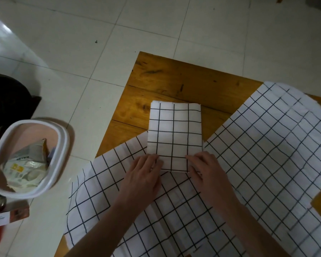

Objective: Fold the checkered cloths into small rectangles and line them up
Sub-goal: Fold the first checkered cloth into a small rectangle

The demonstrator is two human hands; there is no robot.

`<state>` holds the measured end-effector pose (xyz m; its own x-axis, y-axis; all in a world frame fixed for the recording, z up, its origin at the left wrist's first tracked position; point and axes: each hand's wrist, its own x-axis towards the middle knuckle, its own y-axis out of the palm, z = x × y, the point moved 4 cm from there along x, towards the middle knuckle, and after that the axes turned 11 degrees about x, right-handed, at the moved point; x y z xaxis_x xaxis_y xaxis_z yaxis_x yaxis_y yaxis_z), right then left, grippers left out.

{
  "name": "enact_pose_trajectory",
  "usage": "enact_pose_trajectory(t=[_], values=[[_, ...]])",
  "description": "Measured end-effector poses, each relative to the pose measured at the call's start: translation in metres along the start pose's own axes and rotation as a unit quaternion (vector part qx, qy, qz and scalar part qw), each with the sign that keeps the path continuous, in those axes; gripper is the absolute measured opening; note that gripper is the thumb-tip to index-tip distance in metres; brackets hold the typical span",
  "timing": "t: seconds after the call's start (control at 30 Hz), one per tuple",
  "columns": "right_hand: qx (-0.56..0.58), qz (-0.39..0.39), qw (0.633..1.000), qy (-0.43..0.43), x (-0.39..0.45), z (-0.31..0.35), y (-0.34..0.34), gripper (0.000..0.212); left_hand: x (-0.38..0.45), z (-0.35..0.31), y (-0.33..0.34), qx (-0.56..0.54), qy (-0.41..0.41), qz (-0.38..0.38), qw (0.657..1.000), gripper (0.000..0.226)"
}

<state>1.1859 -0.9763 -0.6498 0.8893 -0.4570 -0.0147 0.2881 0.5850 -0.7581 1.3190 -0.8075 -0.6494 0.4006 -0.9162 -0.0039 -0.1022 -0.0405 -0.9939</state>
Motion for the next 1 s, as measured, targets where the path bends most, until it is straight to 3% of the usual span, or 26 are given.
enact_pose_trajectory(t=[0.3,0.47,0.7,0.9,1.0], values=[[0.045,0.018,0.998,0.031,0.000,-0.009,0.003,0.039,0.017,-0.019,-0.008,0.080,0.111,0.014,0.991,0.052],[0.033,0.030,0.999,0.020,0.001,-0.010,0.002,0.039,0.023,-0.037,-0.015,0.117,0.179,-0.033,0.976,0.035],[-0.031,0.042,0.999,-0.013,-0.001,-0.008,-0.004,0.051,0.029,-0.029,-0.002,0.076,0.138,-0.011,0.987,0.061],[-0.075,0.027,0.996,-0.049,-0.015,-0.008,-0.010,0.059,0.020,-0.029,-0.012,0.027,0.103,-0.065,0.992,0.042],[-0.083,0.001,0.993,-0.081,-0.021,-0.005,-0.013,0.046,0.012,-0.032,-0.017,-0.003,0.079,-0.084,0.993,0.037]])
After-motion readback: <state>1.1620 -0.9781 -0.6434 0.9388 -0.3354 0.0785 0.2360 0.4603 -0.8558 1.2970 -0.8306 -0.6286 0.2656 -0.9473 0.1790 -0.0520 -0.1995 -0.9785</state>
